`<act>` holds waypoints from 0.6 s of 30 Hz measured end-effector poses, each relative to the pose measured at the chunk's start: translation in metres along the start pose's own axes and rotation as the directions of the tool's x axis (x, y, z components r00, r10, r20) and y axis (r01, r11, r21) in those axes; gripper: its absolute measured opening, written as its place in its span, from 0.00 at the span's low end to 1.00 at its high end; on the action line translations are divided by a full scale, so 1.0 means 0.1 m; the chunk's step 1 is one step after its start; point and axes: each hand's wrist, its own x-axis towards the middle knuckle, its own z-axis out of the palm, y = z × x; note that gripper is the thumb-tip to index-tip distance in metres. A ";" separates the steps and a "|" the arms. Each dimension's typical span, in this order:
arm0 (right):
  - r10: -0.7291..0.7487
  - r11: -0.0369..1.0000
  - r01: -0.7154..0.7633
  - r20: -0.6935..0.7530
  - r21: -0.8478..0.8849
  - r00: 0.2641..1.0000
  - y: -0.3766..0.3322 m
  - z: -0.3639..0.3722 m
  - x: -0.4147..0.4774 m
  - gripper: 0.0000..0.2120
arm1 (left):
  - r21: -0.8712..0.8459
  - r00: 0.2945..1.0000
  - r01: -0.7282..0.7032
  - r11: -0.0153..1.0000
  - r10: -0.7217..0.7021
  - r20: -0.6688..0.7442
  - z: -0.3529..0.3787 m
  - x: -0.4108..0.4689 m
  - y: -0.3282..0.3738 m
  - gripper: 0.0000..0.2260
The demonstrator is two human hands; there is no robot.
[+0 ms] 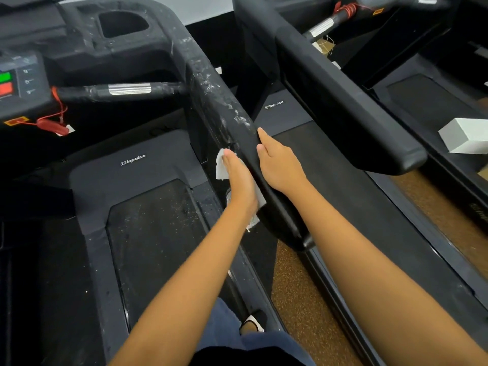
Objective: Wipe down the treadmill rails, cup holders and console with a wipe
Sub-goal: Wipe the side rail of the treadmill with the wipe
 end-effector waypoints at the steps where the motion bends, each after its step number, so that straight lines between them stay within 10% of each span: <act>1: 0.002 1.000 -0.002 -0.005 -0.001 1.000 0.00 0.00 0.00 0.23 | 0.004 0.999 0.000 1.000 0.000 0.043 -0.02 0.08 -0.01 0.18; 5: 0.036 0.999 -0.035 -0.024 0.023 0.999 0.00 0.00 0.01 0.22 | 0.018 0.998 0.026 0.999 -0.028 0.063 -0.15 0.04 -0.52 0.43; 10: 0.108 0.991 -0.104 -0.053 0.082 0.993 0.02 0.02 0.02 0.21 | 0.276 0.975 -0.134 0.952 0.078 0.207 -0.29 -0.59 -0.66 0.10; 18: 0.177 0.974 -0.165 -0.065 0.154 0.982 0.03 0.04 0.06 0.19 | 0.421 0.943 -0.323 0.848 0.326 0.067 0.02 0.62 0.15 0.13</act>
